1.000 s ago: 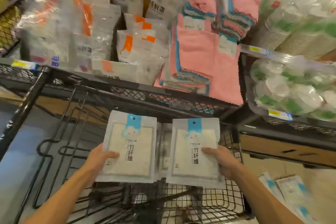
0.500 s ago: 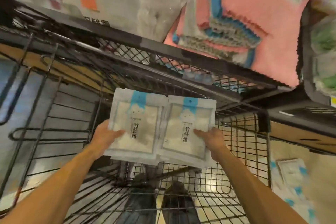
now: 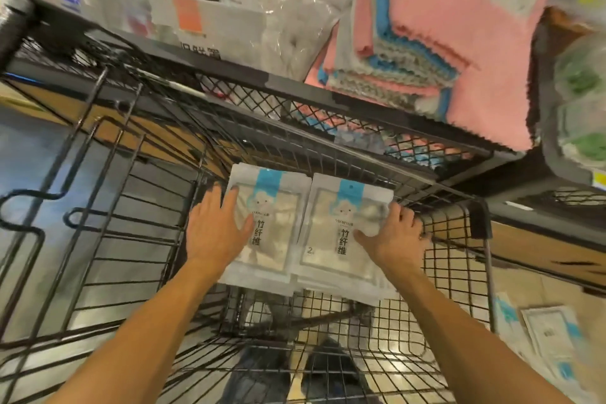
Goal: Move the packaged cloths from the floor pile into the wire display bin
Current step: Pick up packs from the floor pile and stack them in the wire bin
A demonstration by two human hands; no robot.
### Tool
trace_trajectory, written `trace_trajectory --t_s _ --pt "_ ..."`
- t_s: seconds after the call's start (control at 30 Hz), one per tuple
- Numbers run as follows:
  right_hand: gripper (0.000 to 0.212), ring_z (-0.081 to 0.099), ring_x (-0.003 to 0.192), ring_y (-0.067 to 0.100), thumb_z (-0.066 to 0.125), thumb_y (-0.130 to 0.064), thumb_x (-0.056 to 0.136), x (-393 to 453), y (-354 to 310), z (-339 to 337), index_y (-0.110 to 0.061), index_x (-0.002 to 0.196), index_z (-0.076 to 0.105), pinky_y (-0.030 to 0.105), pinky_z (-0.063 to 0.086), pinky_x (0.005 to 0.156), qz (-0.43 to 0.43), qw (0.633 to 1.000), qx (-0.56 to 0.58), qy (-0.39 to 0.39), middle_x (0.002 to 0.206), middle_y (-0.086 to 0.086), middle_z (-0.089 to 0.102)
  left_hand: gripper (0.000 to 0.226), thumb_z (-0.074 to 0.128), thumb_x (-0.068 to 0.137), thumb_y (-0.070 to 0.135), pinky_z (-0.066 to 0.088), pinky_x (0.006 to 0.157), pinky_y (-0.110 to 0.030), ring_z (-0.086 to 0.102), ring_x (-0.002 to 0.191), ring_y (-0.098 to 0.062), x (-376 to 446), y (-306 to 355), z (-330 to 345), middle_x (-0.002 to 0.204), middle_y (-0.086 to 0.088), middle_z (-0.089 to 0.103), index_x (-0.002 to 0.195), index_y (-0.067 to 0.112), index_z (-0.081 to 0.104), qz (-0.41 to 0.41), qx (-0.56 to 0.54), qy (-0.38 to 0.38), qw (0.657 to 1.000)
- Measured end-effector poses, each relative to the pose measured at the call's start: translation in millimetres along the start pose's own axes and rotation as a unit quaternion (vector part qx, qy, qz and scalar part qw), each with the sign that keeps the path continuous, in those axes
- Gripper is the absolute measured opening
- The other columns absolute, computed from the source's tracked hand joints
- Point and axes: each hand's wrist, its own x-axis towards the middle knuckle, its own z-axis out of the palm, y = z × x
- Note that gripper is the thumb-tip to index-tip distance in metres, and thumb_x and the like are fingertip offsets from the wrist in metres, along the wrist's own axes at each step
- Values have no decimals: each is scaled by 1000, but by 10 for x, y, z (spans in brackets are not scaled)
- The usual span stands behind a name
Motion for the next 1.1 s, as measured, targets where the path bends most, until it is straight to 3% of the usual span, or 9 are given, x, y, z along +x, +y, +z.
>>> trace_trajectory --t_s 0.1,0.23,0.37,0.57,0.83,0.97,1.1 --pt "96 25 152 31 58 -78 83 -100 78 -405 -26 157 28 68 17 121 -68 997 -27 7 164 5 28 73 42 98 61 25 121 -53 24 153 -30 -97 105 -421 166 -15 25 159 23 31 20 46 2 999" --pt "92 10 158 30 59 -67 89 -292 123 -1105 -27 162 22 70 5 122 -122 992 -19 14 171 5 18 73 29 100 66 10 123 -61 9 158 -26 -294 316 -1185 171 -9 9 162 29 23 12 63 24 998" --pt "85 9 158 31 56 -65 92 -606 216 -1842 -30 162 23 71 6 121 -158 986 -2 53 172 3 15 72 27 98 70 11 122 -64 5 158 -26 -589 591 -1991 172 -7 5 161 33 24 -1 78 51 996" --pt "77 13 157 32 48 -71 93 -1167 543 -2650 -32 158 33 72 10 120 -164 973 -7 160 171 3 19 71 28 97 71 11 122 -64 12 157 -26 -961 1095 -2906 171 -5 13 158 35 31 41 76 111 990" --pt "77 26 152 32 38 -79 91 -2005 1409 -3060 -32 152 42 71 19 117 -33 972 14 234 165 3 33 70 28 97 72 12 123 -63 12 157 -27 -1192 1800 -3426 171 -2 13 159 38 28 175 66 132 974" --pt "76 25 153 34 41 -77 92 -2665 2066 -2962 -30 152 42 76 11 117 74 969 66 226 166 4 31 67 33 99 66 13 123 -60 15 155 -27 -1468 2248 -3338 170 -4 16 158 36 30 281 66 109 951" --pt "80 22 155 31 42 -79 91 -3375 2669 -2763 -32 156 36 73 13 119 188 954 88 217 168 1 27 69 28 98 70 15 123 -58 15 156 -28 -1848 2762 -3094 171 -3 13 159 37 26 368 86 83 922"
